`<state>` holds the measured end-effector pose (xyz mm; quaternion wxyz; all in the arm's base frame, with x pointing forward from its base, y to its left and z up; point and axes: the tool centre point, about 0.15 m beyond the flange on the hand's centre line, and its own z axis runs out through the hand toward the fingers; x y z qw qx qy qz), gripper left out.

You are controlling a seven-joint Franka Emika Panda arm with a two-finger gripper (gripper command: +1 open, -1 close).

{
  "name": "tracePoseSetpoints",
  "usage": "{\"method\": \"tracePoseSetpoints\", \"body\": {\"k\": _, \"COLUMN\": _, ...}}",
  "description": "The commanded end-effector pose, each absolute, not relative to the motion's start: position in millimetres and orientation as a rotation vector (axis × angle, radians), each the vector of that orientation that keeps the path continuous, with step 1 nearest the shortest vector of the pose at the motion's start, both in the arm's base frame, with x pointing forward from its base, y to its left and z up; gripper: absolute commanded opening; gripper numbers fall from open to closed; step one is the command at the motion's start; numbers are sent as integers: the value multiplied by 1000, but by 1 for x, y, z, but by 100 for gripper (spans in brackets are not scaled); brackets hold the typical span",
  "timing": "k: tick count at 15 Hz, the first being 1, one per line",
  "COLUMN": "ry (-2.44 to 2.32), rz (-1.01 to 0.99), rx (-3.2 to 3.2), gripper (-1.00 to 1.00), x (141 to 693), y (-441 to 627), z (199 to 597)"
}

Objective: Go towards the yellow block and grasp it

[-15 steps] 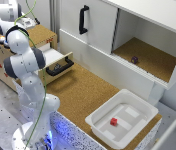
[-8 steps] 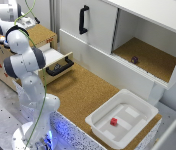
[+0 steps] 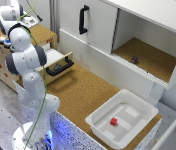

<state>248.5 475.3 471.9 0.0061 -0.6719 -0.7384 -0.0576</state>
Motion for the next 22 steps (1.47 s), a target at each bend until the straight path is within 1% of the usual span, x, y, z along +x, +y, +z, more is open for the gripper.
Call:
{"method": "tracePoseSetpoints", "body": {"k": 1, "ry": -2361, "rz": 12, "rx": -2097, "gripper": 100, "x": 301, "y": 496, "z": 472}}
{"method": "tracePoseSetpoints", "body": {"k": 3, "ry": -2372, "rz": 53, "rx": -2066, "gripper": 100, "x": 302, "y": 496, "z": 463}}
{"method": "tracePoseSetpoints", "body": {"k": 9, "ry": -2351, "rz": 92, "rx": -2073, "gripper": 100, "x": 292, "y": 482, "z": 447}}
{"method": "tracePoseSetpoints", "body": {"k": 10, "ry": -2361, "rz": 100, "rx": -2066, "gripper": -100, "x": 289, "y": 482, "z": 442}}
{"method": "tracePoseSetpoints", "body": {"k": 13, "ry": -2372, "rz": 127, "rx": -2042, "gripper": -100, "x": 282, "y": 486, "z": 429}}
{"method": "tracePoseSetpoints", "body": {"k": 17, "ry": -2373, "rz": 122, "rx": -2041, "gripper": -100, "x": 277, "y": 492, "z": 427}}
{"method": "tracePoseSetpoints", "body": {"k": 20, "ry": -2369, "rz": 109, "rx": -2055, "gripper": -100, "x": 274, "y": 491, "z": 433}}
{"method": "tracePoseSetpoints", "body": {"k": 22, "ry": -2370, "rz": 88, "rx": -2090, "gripper": -100, "x": 269, "y": 486, "z": 446}}
